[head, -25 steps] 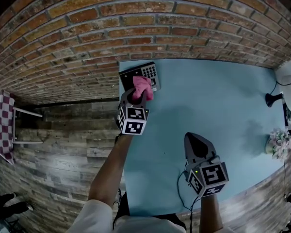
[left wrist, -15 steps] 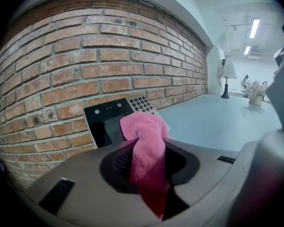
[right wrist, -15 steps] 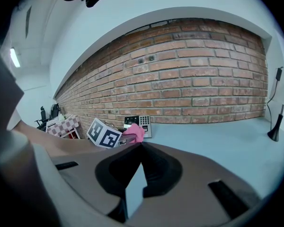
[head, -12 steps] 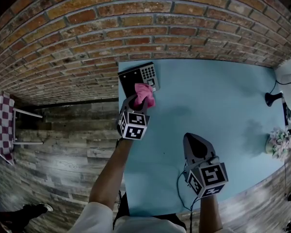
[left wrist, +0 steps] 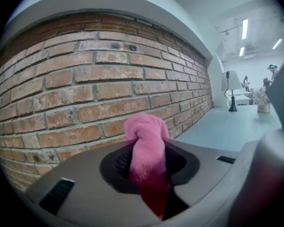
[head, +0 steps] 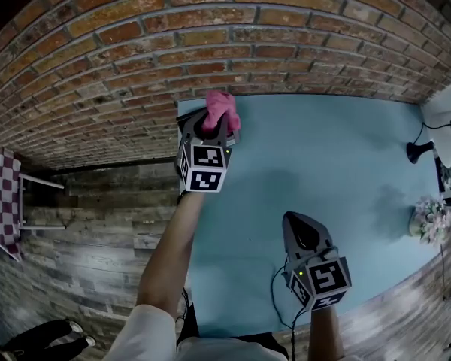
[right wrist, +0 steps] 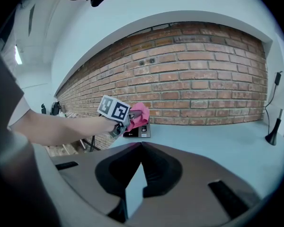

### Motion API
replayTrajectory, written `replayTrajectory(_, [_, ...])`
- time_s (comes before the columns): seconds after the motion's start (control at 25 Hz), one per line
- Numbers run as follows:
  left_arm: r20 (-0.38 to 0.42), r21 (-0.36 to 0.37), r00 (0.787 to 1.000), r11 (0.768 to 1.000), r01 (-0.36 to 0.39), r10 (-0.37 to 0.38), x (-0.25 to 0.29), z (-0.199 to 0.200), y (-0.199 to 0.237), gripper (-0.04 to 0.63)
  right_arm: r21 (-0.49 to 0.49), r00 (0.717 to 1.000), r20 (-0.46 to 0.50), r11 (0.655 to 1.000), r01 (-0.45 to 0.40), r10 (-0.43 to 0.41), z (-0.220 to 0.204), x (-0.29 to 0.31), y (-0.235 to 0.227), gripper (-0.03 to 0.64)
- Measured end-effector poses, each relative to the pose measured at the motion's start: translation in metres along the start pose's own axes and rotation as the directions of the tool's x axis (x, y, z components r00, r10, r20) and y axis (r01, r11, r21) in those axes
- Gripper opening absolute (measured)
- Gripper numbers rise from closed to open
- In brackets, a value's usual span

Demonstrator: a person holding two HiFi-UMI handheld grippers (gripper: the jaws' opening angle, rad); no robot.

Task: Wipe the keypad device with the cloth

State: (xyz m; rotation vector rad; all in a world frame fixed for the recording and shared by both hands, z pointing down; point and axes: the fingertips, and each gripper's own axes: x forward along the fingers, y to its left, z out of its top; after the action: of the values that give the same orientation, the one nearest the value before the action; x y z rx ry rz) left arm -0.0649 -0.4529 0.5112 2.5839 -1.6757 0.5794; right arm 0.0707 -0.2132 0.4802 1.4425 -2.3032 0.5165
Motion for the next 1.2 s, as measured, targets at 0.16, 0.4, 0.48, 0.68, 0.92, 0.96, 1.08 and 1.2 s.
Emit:
replayTrajectory(0.16, [-0.077, -0.027, 0.997, 1.0, 0.0, -0.002, 0.021, -0.013, 0.001, 0.132, 0.001, 1.0, -0.005, 1.0, 0.003, -0.003, -0.003, -0.005, 0.0, 0.005])
replayTrajectory(0.4, [-0.096, -0.042, 0.995, 0.999, -0.005, 0.001, 0.024, -0.025, -0.007, 0.133, 0.013, 1.0, -0.02, 1.0, 0.015, -0.015, -0.011, -0.009, -0.008, 0.005])
replayTrajectory(0.48, [-0.099, -0.043, 0.995, 0.999, -0.002, -0.003, 0.023, -0.028, -0.01, 0.134, 0.016, 1.0, -0.019, 1.0, 0.016, -0.016, -0.011, -0.009, -0.009, 0.005])
replayTrajectory(0.68, [-0.114, -0.044, 0.993, 0.999, 0.011, -0.016, 0.021, -0.038, -0.018, 0.135, 0.019, 1.0, -0.021, 1.0, 0.012, -0.012, -0.012, -0.009, -0.01, 0.005])
replayTrajectory(0.92, [-0.136, -0.057, 0.99, 0.998, 0.027, -0.035, 0.016, -0.055, -0.034, 0.135, 0.025, 1.0, -0.02, 1.0, 0.012, -0.012, -0.013, -0.009, -0.012, 0.005])
replayTrajectory(0.96, [-0.141, -0.064, 0.989, 0.997, 0.032, -0.041, 0.015, -0.058, -0.037, 0.135, 0.026, 1.0, -0.019, 1.0, 0.013, -0.012, -0.013, -0.009, -0.013, 0.005])
replayTrajectory(1.08, [-0.164, -0.073, 0.985, 0.996, 0.048, -0.059, 0.012, -0.07, -0.046, 0.135, 0.029, 1.0, -0.019, 0.999, 0.013, -0.013, -0.014, -0.01, -0.015, 0.005])
replayTrajectory(1.2, [-0.188, -0.054, 0.98, 0.997, 0.061, -0.07, 0.009, -0.082, -0.056, 0.136, 0.032, 1.0, -0.022, 0.999, 0.015, -0.014, -0.015, -0.01, -0.016, 0.005])
